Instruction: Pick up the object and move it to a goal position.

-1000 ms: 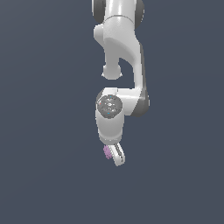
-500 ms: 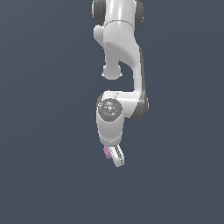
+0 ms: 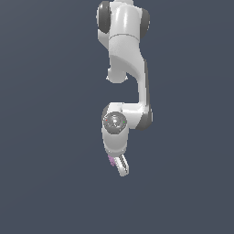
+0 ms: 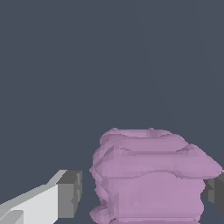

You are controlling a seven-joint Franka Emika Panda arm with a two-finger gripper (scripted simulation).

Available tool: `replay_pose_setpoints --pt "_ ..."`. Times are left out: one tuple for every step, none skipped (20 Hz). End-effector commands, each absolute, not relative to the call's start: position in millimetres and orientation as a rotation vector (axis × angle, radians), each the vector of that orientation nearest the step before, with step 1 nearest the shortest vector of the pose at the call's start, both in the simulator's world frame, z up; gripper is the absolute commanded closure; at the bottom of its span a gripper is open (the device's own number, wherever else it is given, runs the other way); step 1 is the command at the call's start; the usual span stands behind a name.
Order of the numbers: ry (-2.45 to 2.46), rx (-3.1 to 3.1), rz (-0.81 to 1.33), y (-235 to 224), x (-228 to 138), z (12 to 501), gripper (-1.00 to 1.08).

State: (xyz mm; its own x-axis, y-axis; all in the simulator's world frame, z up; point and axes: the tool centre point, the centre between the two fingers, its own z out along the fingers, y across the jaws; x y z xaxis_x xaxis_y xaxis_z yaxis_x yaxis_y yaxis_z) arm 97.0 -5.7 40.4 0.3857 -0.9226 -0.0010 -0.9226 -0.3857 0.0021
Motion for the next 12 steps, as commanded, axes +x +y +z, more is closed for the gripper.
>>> replay_pose_setpoints --pt "-1.741 2.615 0.000 -5.8 98.3 41.4 -0.92" --pt "-1.741 2.615 0.000 -5.8 98.3 41.4 1.08" --pt "-1.741 2.615 0.000 -5.8 98.3 41.4 1.08" --pt "-1.741 2.615 0.000 -5.8 98.3 41.4 1.08" --pt "-1.741 2.615 0.000 -5.8 98.3 41.4 1.08" --pt "-1.741 2.615 0.000 -5.8 98.3 41.4 1.08" --pt "-1.741 2.615 0.000 -5.8 98.3 41.4 1.08" --pt "-1.741 2.615 0.000 -5.8 98.3 41.4 1.08" --pt "-1.741 2.615 0.000 -5.8 98.3 41.4 1.08" --pt "-1.741 2.615 0.000 -5.8 98.3 41.4 1.08" --pt "-1.741 2.615 0.000 -5.8 98.3 41.4 1.08" --pt "-1.741 2.615 0.000 -5.8 98.4 41.4 1.08"
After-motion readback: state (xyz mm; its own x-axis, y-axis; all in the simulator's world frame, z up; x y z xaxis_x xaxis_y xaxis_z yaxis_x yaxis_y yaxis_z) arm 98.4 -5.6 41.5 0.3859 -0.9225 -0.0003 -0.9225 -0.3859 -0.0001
